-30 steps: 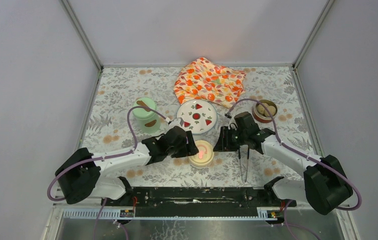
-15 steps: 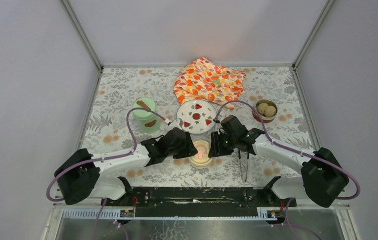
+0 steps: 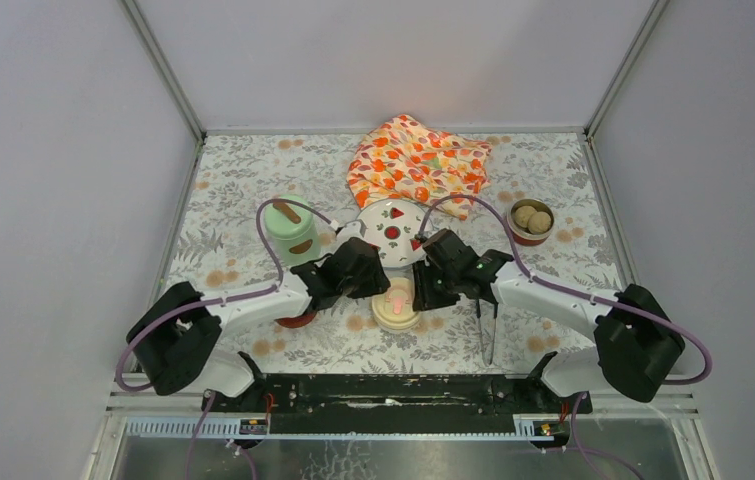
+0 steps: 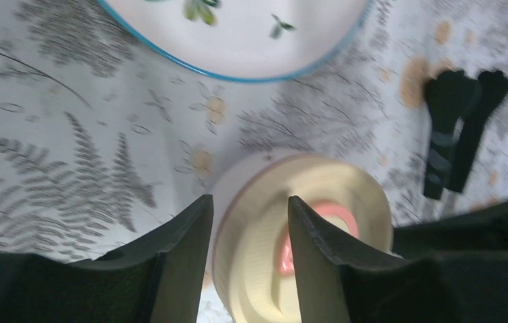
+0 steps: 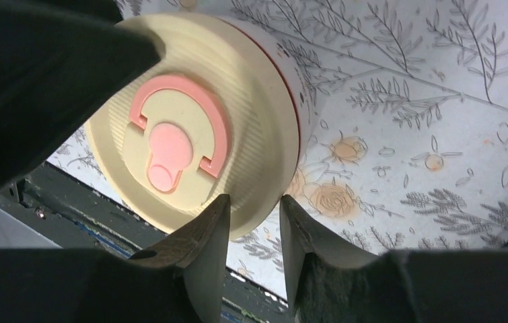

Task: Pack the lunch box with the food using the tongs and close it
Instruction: Screw the box lid onto the packing box.

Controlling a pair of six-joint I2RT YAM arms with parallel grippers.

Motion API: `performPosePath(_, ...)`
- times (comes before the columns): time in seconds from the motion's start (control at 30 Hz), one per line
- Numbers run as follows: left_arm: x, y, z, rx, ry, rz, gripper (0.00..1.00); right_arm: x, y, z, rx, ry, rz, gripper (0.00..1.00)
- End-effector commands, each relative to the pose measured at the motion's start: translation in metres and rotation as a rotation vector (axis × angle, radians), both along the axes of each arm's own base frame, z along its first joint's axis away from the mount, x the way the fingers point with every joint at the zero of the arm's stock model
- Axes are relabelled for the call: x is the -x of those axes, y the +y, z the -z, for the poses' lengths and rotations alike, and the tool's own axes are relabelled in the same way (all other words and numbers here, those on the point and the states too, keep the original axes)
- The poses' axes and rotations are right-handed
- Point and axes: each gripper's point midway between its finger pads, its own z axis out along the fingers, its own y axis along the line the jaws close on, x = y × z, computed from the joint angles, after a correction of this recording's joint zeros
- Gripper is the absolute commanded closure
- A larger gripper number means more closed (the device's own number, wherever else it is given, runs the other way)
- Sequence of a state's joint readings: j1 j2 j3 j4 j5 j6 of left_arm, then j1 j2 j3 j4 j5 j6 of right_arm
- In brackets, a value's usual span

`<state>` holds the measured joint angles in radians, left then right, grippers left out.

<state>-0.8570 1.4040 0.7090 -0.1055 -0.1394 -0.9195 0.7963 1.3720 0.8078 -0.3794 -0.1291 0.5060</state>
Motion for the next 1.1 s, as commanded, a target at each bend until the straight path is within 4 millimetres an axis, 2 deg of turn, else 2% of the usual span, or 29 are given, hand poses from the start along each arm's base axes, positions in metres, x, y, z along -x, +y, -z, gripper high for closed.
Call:
performPosePath(0.0, -0.017, 0.034, 0.024, -0.175, -0.020, -0.013, 0.46, -0.014, 0.015, -0.002, -0.001, -0.070, -0.011, 0.60)
performPosePath(0.13, -0.021, 0.029, 0.001, -0.130, -0.071, -0.004, 0.38, -0.023, 0.019, -0.028, -0.024, -0.133, -0.013, 0.56)
performPosePath(0.23, -0.015, 0.030, -0.013, -0.082, -0.081, -0.007, 0.29, -0.027, 0.019, -0.041, -0.025, -0.157, -0.015, 0.52)
performPosePath(0.43, 0.006, 0.035, -0.031, -0.047, -0.068, 0.002, 0.19, -0.020, 0.016, -0.043, -0.010, -0.148, -0.024, 0.52)
performPosePath(0.57, 0.021, 0.032, -0.029, -0.036, -0.038, 0.033, 0.17, -0.014, 0.018, -0.042, 0.020, -0.143, -0.038, 0.54)
performPosePath(0.7, 0.035, 0.030, -0.014, -0.044, 0.014, 0.045, 0.17, -0.013, 0.013, -0.029, 0.105, -0.136, -0.027, 0.55)
performPosePath(0.93, 0.051, 0.022, 0.016, -0.065, 0.093, 0.078, 0.19, 0.003, -0.013, 0.025, 0.344, -0.048, -0.043, 0.56)
performPosePath(1.07, 0.057, 0.017, 0.030, -0.072, 0.124, 0.099, 0.24, 0.006, -0.010, 0.035, 0.363, -0.040, -0.057, 0.57)
